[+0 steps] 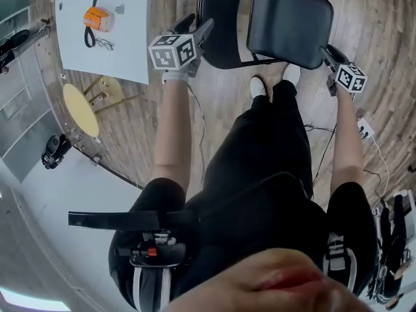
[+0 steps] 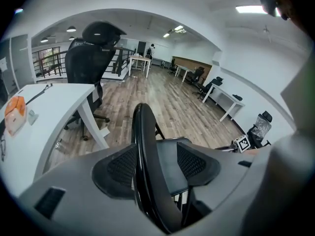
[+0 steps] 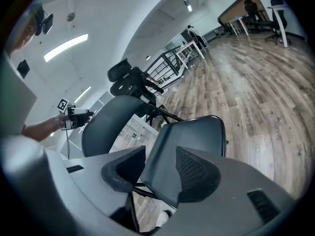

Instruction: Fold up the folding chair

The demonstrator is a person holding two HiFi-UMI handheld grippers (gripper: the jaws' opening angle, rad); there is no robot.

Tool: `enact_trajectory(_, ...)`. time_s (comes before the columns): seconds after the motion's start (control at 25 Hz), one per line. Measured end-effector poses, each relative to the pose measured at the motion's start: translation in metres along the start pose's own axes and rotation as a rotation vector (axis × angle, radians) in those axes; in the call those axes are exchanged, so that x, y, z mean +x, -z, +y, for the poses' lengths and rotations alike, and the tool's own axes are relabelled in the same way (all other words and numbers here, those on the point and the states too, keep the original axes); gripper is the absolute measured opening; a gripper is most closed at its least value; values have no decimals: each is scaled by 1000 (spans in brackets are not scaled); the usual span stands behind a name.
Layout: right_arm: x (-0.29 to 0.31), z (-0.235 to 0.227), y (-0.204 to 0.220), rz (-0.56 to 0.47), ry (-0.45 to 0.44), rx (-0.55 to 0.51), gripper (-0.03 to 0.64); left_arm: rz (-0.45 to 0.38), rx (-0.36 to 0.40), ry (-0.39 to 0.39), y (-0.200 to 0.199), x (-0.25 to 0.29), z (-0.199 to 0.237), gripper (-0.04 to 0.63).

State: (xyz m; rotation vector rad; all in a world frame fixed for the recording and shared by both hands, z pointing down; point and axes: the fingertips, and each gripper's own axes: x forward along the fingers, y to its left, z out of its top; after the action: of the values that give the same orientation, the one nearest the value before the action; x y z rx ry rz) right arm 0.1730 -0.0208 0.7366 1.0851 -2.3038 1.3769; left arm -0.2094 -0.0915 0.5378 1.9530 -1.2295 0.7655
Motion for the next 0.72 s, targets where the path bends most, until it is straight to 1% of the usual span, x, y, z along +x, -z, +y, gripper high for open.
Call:
enact_trajectory(0.08, 13, -36, 14, 18, 14, 73, 198, 26, 7, -13, 3, 11, 6, 241)
enact_trajectory(0.16, 24, -69, 27, 36, 19, 139, 242, 30, 11, -17, 1, 14, 9, 241)
enact_trajectory(0.28, 37, -111, 44, 70, 29, 195, 285, 49, -15, -7, -3, 12, 12, 245)
enact_trajectory(0.4, 47, -149, 58, 99, 32, 237, 301, 88, -27, -35, -2, 17, 23, 245)
enact_trajectory(0.44, 51, -159, 62, 109, 24, 254, 301, 104, -35, -30, 1, 22, 24, 246)
enact_trajectory(0.6, 69, -184, 75, 137, -44, 304, 305, 196, -48, 32, 14, 49, 14, 247)
enact_trajectory(0.72, 81, -194, 79, 148, -92, 323, 308, 254, -51, 35, 23, 64, 12, 247)
